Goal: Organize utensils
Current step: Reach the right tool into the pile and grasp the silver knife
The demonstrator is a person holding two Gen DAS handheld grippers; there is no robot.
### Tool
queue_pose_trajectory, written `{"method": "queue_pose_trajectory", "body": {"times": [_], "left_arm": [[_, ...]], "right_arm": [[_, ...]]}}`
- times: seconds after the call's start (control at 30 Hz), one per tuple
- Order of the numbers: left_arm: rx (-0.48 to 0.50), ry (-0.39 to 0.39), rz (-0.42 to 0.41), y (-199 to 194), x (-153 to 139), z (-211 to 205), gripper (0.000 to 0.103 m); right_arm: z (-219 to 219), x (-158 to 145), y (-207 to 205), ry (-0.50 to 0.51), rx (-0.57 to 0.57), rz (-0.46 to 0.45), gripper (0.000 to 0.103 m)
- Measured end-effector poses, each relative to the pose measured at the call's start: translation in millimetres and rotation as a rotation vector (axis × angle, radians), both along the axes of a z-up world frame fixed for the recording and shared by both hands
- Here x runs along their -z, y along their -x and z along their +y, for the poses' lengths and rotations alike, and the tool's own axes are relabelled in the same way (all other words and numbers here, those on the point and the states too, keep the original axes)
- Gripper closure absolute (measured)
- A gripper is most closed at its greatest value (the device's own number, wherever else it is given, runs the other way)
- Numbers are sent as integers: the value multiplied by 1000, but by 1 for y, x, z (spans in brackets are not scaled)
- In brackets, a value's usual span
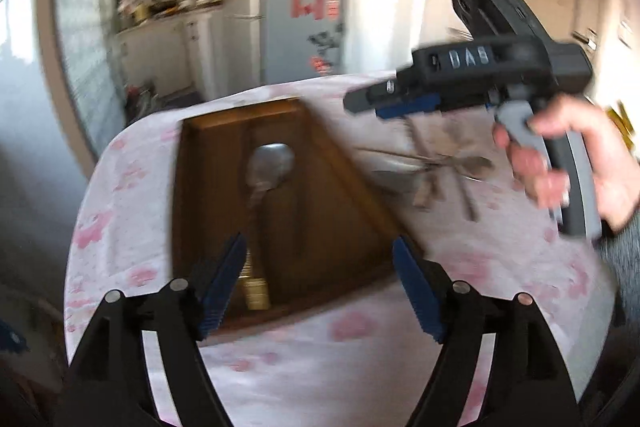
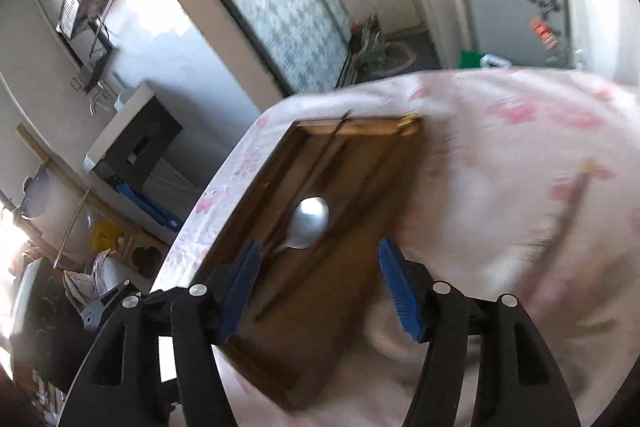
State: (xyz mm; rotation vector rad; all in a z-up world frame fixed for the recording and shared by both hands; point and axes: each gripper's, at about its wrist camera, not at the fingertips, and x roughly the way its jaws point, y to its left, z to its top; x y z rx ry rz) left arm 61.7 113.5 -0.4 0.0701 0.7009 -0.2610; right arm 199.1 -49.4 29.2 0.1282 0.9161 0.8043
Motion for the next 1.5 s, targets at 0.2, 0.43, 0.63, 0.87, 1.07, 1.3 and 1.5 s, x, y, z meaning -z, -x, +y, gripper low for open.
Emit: {"method": "queue_pose_trajectory", "body": {"times": [0.2,0.43,0.63,0.87,1.07,1.3,1.5], "left_arm": [[164,18,38,-6,6,-64,23],[257,17,93,-28,23,-126,23],[264,18,122,-48,31,-140,42],[251,22,184,-68,45,-150,47],[271,-3,200,-73,48,-158,48],[273,-48,192,-74,47,-165,47],[259,-55,192,-77,47,-170,47]], "right_arm": [[-89,-1,1,32,104,-18,40],[-148,30,-3,7,174,42,42],[-156,43,-15,-54,175,84,62],[-141,61,-46,-67,175,149,64],[-126,76,-63,-34,155,200,69],[-122,82,-64,-39,153,235,93],[-131,75,-58,-116,155,229,99]]}}
